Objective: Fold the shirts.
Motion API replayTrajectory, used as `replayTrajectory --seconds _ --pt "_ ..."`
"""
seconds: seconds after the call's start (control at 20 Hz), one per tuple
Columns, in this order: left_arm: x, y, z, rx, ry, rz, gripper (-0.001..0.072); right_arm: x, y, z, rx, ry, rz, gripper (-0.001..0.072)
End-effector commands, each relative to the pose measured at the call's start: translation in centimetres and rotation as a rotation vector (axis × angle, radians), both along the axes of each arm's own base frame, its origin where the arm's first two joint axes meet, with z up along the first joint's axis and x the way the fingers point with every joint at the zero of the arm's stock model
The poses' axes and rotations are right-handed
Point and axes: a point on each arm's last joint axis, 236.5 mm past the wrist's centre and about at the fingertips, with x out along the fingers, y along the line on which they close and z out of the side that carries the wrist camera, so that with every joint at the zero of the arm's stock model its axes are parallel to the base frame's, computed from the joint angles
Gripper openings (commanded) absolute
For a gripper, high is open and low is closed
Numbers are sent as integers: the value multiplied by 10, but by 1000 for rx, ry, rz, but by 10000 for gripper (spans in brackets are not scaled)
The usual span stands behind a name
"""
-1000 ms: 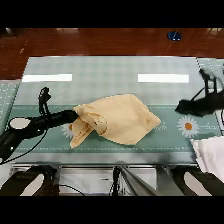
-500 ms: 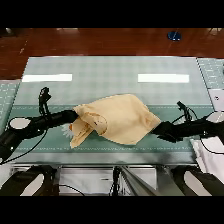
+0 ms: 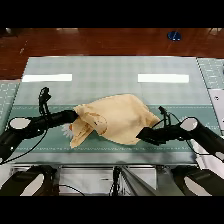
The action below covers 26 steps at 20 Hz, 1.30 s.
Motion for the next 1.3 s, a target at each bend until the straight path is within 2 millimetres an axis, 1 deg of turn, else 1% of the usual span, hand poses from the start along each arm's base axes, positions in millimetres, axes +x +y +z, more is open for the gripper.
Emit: replayTrajectory --seconds 0.0,0.1,0.15,0.2,0.25,0.3,0.35,0.4,0.45,0.5,0.55,0.6,0.65,0.7,0.75,0.8,0.85,0.9,0.95,1.0,1.05,1.15,1.2,1.25 --pt "0 0 0 0 0 0 44 4 25 -21 -8 24 -59 476" --pt "0 0 0 0 0 0 43 14 40 -25 29 14 -114 461" --pt "0 0 0 0 0 0 44 20 44 -26 45 12 -147 402" --pt "0 0 0 1 -1 1 43 24 45 -25 58 12 -168 266" --pt "1 1 0 1 -1 3 43 27 46 -23 66 6 -176 72" --pt "1 1 0 1 -1 5 43 29 48 -20 77 -4 -166 27" --pt "1 1 0 1 -1 5 43 30 53 -15 94 -25 -127 26" --pt "1 1 0 1 -2 4 44 30 62 -3 129 -51 -64 27" --pt "2 1 2 1 -8 3 44 31 72 14 170 -85 5 27" --pt "6 1 7 9 -28 -6 43 37 82 40 218 -142 68 27" --pt "10 0 15 29 -74 -34 43 46 90 69 256 -215 104 26" --pt "18 0 27 46 -128 -55 43 61 96 108 291 -317 123 26" --pt "26 1 42 64 -180 -67 42 79 96 152 325 -433 111 26" --pt "36 2 62 88 -238 -80 43 95 91 197 354 -543 80 26" --pt "43 2 83 114 -298 -98 43 111 81 241 375 -653 40 26" --pt "49 2 108 139 -364 -123 43 125 64 284 381 -757 -16 26" --pt "53 1 134 162 -427 -147 42 136 46 319 375 -842 -70 26" --pt "55 0 164 188 -501 -167 43 143 26 351 364 -919 -119 26" --pt "55 1 194 214 -574 -176 43 147 9 376 355 -980 -161 26" --pt "55 4 230 244 -665 -172 43 150 -7 398 341 -1040 -194 26" --pt "52 8 264 281 -753 -163 43 151 -20 416 325 -1084 -213 26" --pt "37 16 336 368 -933 -141 43 149 -35 442 304 -1143 -227 26" --pt "25 21 372 408 -1023 -124 43 147 -40 455 297 -1174 -230 26" --pt "11 24 404 435 -1100 -106 43 143 -43 469 292 -1205 -226 26"
